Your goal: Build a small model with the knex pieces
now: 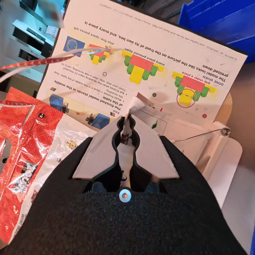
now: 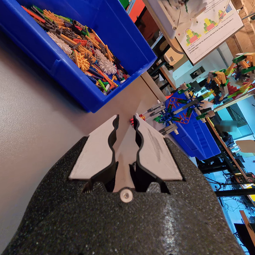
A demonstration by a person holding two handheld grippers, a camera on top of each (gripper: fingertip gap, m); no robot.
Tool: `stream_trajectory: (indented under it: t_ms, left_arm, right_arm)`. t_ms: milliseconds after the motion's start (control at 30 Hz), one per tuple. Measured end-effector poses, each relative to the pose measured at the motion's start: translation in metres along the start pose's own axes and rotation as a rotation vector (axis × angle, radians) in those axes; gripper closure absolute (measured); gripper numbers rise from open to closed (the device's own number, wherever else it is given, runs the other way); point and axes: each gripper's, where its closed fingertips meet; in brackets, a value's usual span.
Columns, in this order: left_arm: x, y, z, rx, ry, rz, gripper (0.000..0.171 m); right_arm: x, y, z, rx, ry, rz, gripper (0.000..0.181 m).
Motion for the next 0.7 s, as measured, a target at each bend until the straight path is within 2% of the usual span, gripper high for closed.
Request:
stream_trajectory:
  t_ms: [400, 700]
  left_arm:
    - [-0.003, -0.010, 0.041, -0.037, -0.036, 0.041, 0.171]
    - [0.005, -0.003, 0.081, -0.153, -0.033, 0.131, 0.171]
  right_arm:
    - [0.002, -0.001, 0.001, 0.000, -0.002, 0.001, 0.161]
    - [0.003, -0.003, 0.003, -0.003, -0.007, 0.001, 0.161]
Point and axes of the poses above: each gripper's, where its closed fingertips meet, y back along the fingers, z out of its top, x = y × z across the jaws, and after that the axes turned 6 degrees about x, right-handed
